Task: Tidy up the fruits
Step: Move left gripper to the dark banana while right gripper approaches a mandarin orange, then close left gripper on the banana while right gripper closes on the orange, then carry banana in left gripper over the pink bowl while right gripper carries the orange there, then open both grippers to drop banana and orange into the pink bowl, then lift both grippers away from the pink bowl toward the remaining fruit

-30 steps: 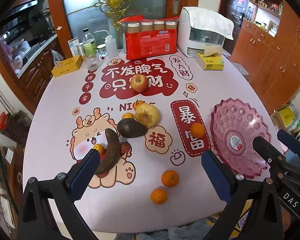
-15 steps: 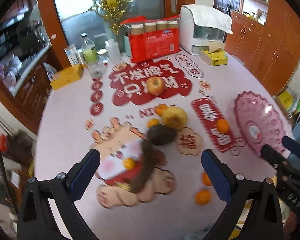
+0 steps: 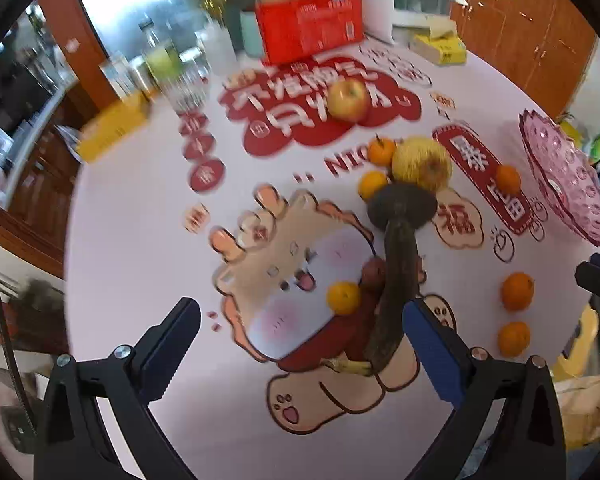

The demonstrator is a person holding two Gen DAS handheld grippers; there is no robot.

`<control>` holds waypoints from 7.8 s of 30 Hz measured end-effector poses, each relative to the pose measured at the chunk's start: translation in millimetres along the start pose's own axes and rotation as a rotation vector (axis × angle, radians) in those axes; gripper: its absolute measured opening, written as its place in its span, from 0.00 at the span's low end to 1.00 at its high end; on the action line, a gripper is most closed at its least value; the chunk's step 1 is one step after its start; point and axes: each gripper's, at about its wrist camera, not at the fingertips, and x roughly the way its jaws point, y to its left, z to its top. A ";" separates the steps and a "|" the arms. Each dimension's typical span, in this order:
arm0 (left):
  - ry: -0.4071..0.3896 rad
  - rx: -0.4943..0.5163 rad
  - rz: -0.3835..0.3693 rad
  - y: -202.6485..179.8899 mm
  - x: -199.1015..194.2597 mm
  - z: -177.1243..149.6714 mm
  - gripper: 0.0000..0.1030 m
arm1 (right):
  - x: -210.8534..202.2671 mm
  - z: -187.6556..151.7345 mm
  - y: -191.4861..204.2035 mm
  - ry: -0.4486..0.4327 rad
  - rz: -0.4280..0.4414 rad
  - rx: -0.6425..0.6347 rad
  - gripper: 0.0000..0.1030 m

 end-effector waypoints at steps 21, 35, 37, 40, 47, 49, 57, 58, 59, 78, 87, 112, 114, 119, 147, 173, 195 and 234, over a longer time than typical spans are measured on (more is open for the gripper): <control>0.122 0.028 -0.196 -44.6 83.5 -20.5 0.67 | 65.2 -16.4 -17.7 0.071 -0.014 0.054 0.44; 0.056 0.120 -0.058 -70.4 81.1 -17.3 0.66 | 87.8 -14.8 -6.8 0.092 -0.044 -0.035 0.36; 0.053 0.122 -0.054 -70.1 83.0 -16.5 0.67 | 88.0 -14.9 -4.2 0.087 -0.055 -0.053 0.36; 0.056 0.087 -0.089 -62.7 83.9 -14.2 0.67 | 87.7 -15.4 -1.3 0.082 -0.068 -0.064 0.36; 0.089 -0.016 -0.204 -39.8 86.0 -13.9 0.70 | 89.7 -20.3 -2.5 0.080 -0.057 -0.059 0.45; 0.099 -0.036 -0.243 -35.7 84.4 -17.3 0.70 | 90.8 -21.8 -2.4 0.077 -0.047 -0.057 0.45; 0.106 -0.028 -0.227 -40.8 83.1 -26.5 0.69 | 94.1 -25.8 -2.9 0.069 -0.010 -0.066 0.46; 0.102 -0.023 -0.225 -44.6 82.2 -25.6 0.69 | 94.6 -25.6 -3.1 0.069 -0.006 -0.070 0.46; 0.099 -0.017 -0.224 -45.1 82.0 -25.9 0.69 | 95.3 -24.9 -3.3 0.070 -0.002 -0.073 0.46; 0.147 0.119 -0.012 -87.5 101.5 -10.0 0.34 | 109.3 -23.6 2.4 0.102 0.074 -0.151 0.38; 0.086 0.011 -0.149 -72.6 64.4 -19.8 0.30 | 97.4 -24.0 -6.8 0.079 0.027 -0.152 0.37; -0.279 0.241 -0.280 -230.0 -69.1 69.5 0.30 | -20.5 37.5 -120.3 -0.193 -0.045 -0.009 0.37; -0.286 0.271 -0.293 -260.6 -67.4 82.1 0.30 | -25.4 43.2 -143.2 -0.198 -0.065 0.010 0.37; -0.261 0.308 -0.307 -327.5 -48.3 109.4 0.30 | -28.1 55.1 -191.4 -0.198 -0.111 0.043 0.37; 0.024 0.265 -0.178 -434.5 97.1 137.3 0.34 | 54.3 83.7 -279.8 -0.021 -0.113 -0.074 0.38; -0.065 0.184 -0.170 -401.0 54.4 126.1 0.87 | 49.1 86.7 -266.1 -0.057 -0.126 -0.102 0.54; -0.053 0.097 -0.156 -349.7 0.4 97.3 0.87 | 13.4 63.9 -247.9 -0.062 -0.084 -0.049 0.54; -0.106 0.018 -0.095 -64.1 -18.0 -23.3 0.87 | 13.2 -28.0 -0.5 -0.022 -0.006 -0.199 0.54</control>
